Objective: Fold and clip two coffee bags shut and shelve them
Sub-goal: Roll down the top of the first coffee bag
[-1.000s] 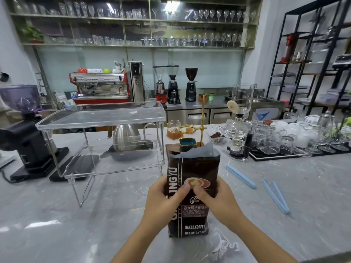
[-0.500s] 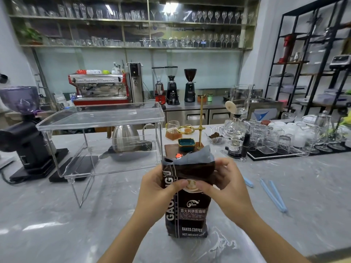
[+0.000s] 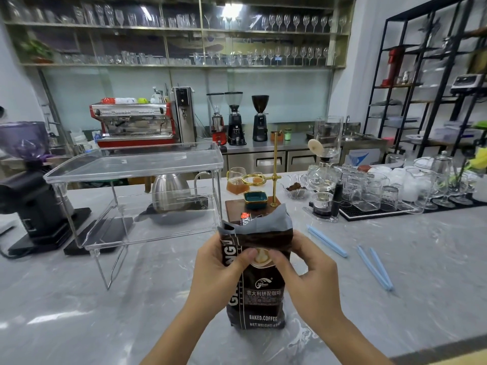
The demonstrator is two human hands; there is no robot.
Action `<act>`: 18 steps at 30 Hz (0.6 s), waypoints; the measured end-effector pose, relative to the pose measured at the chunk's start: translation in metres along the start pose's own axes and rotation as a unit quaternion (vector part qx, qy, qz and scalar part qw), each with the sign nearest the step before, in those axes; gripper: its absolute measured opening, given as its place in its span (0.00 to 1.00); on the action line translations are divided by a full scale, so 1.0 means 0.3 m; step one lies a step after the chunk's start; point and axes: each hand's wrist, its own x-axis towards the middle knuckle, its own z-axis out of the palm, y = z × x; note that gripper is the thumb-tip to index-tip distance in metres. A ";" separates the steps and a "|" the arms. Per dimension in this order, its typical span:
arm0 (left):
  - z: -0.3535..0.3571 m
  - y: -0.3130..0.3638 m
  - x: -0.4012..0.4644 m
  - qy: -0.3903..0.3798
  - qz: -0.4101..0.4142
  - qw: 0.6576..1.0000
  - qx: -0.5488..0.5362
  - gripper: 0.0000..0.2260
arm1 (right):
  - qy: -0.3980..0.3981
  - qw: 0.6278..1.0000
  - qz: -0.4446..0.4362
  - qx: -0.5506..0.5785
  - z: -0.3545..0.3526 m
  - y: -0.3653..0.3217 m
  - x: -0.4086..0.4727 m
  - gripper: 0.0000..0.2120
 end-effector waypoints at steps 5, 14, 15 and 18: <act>0.005 -0.014 -0.002 0.008 0.013 0.999 0.030 0.10 | -0.009 0.998 -0.048 -0.031 -0.009 -0.007 0.022 0.05; 0.010 -0.011 -0.001 -0.003 0.007 0.998 0.059 0.11 | -0.004 0.998 -0.062 0.018 -0.031 -0.055 0.085 0.09; 0.009 -0.008 -0.001 -0.002 0.000 0.999 0.051 0.11 | -0.015 0.998 -0.047 0.033 -0.034 -0.056 0.090 0.07; 0.004 0.013 -0.005 0.002 -0.003 1.000 0.015 0.08 | -0.034 0.995 -0.007 0.098 -0.042 -0.054 0.094 0.08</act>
